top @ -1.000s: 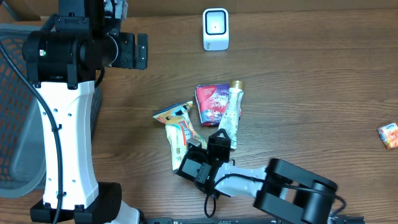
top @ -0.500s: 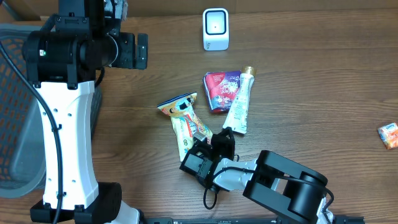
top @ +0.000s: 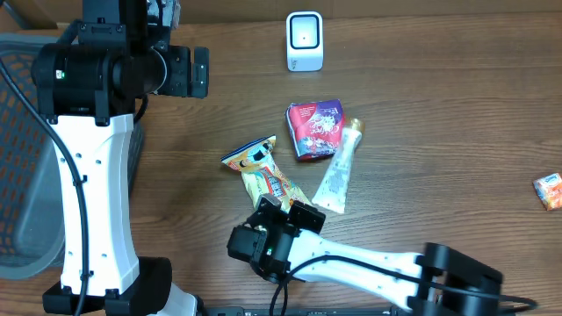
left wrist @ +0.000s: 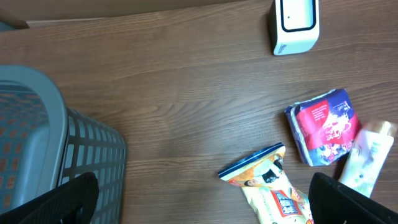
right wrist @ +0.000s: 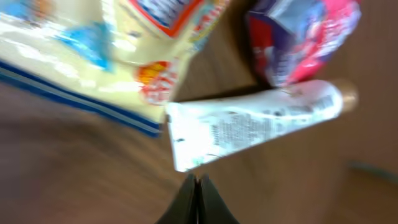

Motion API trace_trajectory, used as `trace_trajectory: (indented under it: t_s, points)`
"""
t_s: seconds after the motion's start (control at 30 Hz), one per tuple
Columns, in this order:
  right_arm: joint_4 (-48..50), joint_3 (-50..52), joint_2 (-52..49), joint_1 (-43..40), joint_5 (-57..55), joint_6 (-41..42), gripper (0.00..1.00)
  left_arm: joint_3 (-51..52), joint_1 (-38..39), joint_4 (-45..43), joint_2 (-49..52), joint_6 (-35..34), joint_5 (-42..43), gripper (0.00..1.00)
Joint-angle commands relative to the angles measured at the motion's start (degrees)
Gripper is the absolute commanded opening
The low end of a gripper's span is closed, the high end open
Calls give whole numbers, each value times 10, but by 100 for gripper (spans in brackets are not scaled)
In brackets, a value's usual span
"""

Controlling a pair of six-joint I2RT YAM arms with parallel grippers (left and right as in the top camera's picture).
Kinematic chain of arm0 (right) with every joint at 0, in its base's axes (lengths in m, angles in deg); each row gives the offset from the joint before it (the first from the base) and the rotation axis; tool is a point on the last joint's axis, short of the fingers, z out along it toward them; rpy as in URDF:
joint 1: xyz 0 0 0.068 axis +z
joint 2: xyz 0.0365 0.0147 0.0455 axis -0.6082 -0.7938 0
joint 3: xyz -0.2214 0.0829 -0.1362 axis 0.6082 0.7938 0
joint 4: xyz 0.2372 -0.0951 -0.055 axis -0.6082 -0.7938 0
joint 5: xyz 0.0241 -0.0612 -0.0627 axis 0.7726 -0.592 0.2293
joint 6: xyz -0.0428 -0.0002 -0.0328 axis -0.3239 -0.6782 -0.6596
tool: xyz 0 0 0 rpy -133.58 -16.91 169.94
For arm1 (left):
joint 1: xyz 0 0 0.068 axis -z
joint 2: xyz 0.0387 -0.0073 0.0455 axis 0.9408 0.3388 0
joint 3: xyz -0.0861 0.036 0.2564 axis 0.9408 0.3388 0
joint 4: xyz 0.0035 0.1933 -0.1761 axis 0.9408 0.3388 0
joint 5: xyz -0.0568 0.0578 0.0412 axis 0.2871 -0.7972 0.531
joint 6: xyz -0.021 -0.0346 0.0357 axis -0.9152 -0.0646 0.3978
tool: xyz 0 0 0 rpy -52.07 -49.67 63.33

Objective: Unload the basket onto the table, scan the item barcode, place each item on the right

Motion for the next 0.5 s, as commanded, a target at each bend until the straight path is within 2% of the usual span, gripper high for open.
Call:
trace_trajectory:
  t_s: [0.0, 0.07, 0.13, 0.17, 0.2, 0.33, 0.43, 0.47]
  points:
    - [-2, -10, 26, -3, 151, 68, 4, -4, -2, -2, 5, 7, -3, 100]
    - [-7, -10, 27, -12, 154, 107, 7, -4, -2, -2, 5, 7, -3, 100]
    - [-12, -10, 27, -28, 174, 146, 57, -4, -2, -2, 5, 7, -3, 100]
    - [-12, -10, 27, -39, 199, 174, 89, -4, -2, -2, 5, 7, -3, 100]
    - [-12, -10, 27, -49, 225, 200, 100, -4, -2, -2, 5, 7, -3, 100]
    - [-12, -10, 34, -113, 341, 350, 100, -4, -2, -2, 5, 7, -3, 100]
    - [-14, -14, 47, -158, 382, 412, 100, -4, -2, -2, 5, 7, -3, 100]
    - [-14, -17, 59, -198, 417, 443, 100, -4, -2, -2, 5, 7, -3, 100]
